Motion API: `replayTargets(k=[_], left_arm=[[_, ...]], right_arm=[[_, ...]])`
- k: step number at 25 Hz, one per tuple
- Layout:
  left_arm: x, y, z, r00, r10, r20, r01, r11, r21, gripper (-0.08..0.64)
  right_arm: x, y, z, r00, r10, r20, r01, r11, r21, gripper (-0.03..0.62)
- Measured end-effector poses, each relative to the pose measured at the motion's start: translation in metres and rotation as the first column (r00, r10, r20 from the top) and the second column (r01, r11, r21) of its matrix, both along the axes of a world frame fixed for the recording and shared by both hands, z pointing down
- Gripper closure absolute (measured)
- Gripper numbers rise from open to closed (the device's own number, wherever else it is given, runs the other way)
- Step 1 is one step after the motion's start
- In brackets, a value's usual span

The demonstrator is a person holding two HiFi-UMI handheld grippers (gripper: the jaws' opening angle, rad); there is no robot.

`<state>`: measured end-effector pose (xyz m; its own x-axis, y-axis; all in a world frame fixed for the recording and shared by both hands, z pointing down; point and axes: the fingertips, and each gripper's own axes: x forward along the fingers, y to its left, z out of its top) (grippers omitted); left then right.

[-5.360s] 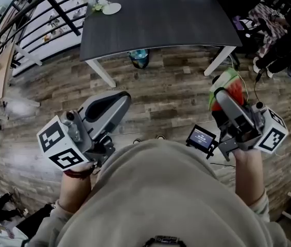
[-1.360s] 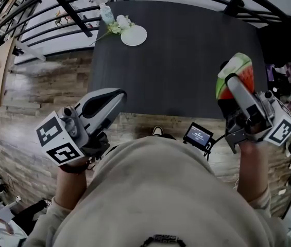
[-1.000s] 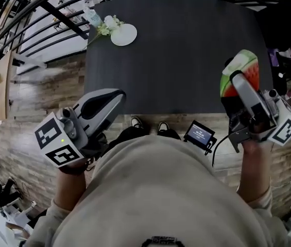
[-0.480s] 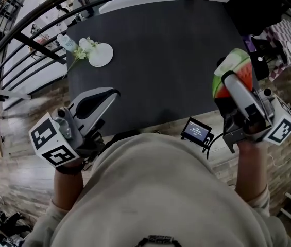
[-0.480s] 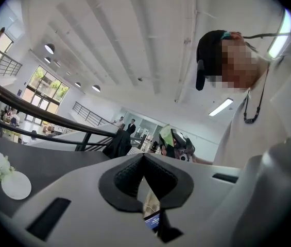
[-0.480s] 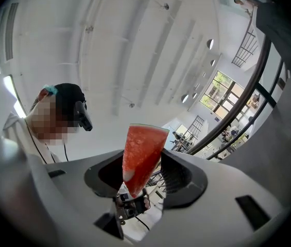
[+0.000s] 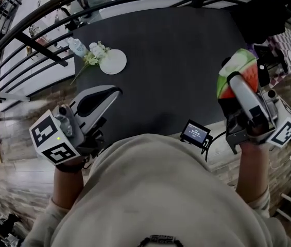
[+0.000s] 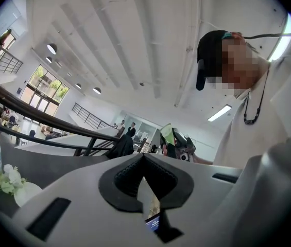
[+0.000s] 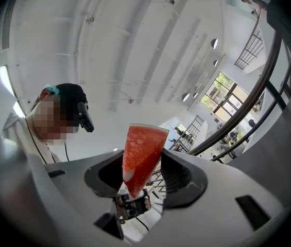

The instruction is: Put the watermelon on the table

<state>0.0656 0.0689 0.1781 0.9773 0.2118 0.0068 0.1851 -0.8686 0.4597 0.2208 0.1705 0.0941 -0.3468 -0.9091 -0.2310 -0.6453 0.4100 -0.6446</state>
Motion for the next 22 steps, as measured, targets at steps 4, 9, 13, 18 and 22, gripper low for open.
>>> replayTargets(k=[4, 9, 13, 18, 22], left_arm=[[-0.023, -0.028, 0.012, 1.0, -0.008, 0.014, 0.008, 0.999, -0.05, 0.558], [-0.052, -0.053, 0.023, 1.0, -0.003, 0.007, 0.003, 0.996, -0.088, 0.558], [-0.074, -0.067, 0.018, 0.997, -0.05, -0.054, 0.047, 0.998, -0.043, 0.558], [-0.078, -0.075, 0.03, 0.996, -0.083, -0.031, 0.082, 0.996, -0.042, 0.558], [-0.072, -0.076, 0.024, 0.991, -0.129, -0.036, 0.127, 0.991, -0.043, 0.56]], right_arm=[[-0.02, -0.046, 0.004, 0.999, -0.037, -0.001, 0.037, 0.999, -0.036, 0.393], [-0.05, -0.101, 0.012, 0.996, -0.08, -0.036, 0.076, 0.992, -0.101, 0.394], [-0.068, -0.123, 0.019, 0.986, -0.132, -0.099, 0.115, 0.98, -0.161, 0.393], [-0.076, -0.145, 0.028, 0.981, -0.174, -0.08, 0.157, 0.971, -0.181, 0.394], [-0.074, -0.149, 0.026, 0.976, -0.201, -0.086, 0.185, 0.968, -0.173, 0.393]])
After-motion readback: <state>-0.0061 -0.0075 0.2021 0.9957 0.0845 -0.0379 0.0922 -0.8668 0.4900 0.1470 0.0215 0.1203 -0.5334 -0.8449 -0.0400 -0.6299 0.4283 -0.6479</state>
